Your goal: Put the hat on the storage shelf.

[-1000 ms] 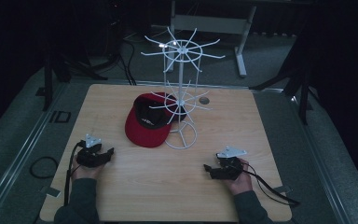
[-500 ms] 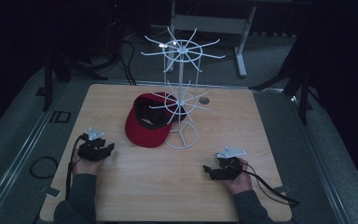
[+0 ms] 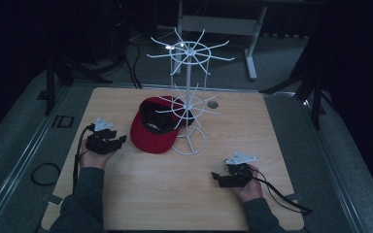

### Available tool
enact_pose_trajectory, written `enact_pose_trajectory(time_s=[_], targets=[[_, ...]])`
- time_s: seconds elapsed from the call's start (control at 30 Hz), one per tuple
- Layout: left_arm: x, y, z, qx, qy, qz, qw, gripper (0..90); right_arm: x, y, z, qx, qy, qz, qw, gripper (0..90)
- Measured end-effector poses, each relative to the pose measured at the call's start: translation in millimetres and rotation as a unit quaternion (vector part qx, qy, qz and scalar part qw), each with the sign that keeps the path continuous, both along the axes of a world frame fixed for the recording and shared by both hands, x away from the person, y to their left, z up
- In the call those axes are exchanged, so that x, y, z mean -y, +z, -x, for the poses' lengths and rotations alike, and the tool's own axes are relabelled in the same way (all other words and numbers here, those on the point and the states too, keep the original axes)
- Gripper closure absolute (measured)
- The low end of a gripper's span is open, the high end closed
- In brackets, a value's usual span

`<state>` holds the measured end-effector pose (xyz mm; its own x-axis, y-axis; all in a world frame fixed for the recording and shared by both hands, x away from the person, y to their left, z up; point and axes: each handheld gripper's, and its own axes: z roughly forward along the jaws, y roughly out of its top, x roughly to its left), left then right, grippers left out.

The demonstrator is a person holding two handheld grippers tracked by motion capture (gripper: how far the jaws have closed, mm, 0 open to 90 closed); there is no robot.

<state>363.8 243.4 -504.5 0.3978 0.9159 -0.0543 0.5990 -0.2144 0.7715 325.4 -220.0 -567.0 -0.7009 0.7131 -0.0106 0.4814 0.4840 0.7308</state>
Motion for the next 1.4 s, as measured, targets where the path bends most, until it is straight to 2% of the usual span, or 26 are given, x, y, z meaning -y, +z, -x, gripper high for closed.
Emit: enact_pose_trajectory(time_s=[0.1,0.2,0.33,0.43,0.67,0.8,0.9,0.97,1.0,1.03,1.13,1.27,1.4], targets=[[3.0,-0.3,-5.7,-0.004,-0.002,0.008,1.0,52.6,0.0,0.0,0.0,0.0,0.0,0.0,1.0,21.7],[9.1,-0.4,-17.7,-0.012,-0.009,0.016,0.9998,53.0,0.0,0.0,0.0,0.0,0.0,0.0,1.0,21.7],[13.4,-0.9,-27.4,-0.019,-0.016,0.016,0.9996,53.2,0.0,0.0,0.0,0.0,0.0,0.0,1.0,21.7],[13.3,-0.5,-42.5,-0.031,-0.017,0.032,0.9989,52.1,0.0,0.0,0.0,0.0,0.0,0.0,1.0,21.7],[15.4,3.9,-59.5,-0.036,-0.018,0.048,0.9981,53.7,0.0,0.0,0.0,0.0,0.0,0.0,1.0,21.7],[17.6,2.5,-67.1,-0.05,-0.02,0.062,0.9967,55.2,0.0,0.0,-0.1,0.0,0.0,0.0,1.0,21.6],[19.2,-1.6,-70.7,-0.062,-0.022,0.057,0.9962,59.4,0.0,0.0,-0.1,0.0,0.0,0.0,1.0,21.7],[19.8,-3.7,-70.2,-0.067,-0.026,0.053,0.996,70.1,0.0,0.0,-0.1,0.0,0.0,0.0,1.0,21.7],[19.1,-4.2,-69.2,-0.068,-0.03,0.051,0.9959,70.1,0.0,0.0,-0.1,0.0,0.0,0.0,1.0,21.7],[17.8,-4.6,-67.7,-0.067,-0.036,0.054,0.9957,77.8,0.0,0.0,0.0,0.0,0.0,0.0,1.0,21.7],[14.2,-4.8,-61.3,-0.064,-0.039,0.064,0.9952,79.5,0.0,0.0,0.0,0.0,0.0,0.0,1.0,21.7],[10.9,-5.3,-44.7,-0.061,-0.047,0.065,0.9949,79.7,0.0,0.0,0.0,0.0,0.0,0.0,1.0,21.7],[12.0,-7.1,-34.7,-0.064,-0.057,0.066,0.9941,78.5,0.0,0.0,0.0,0.0,0.0,0.0,1.0,21.7]])
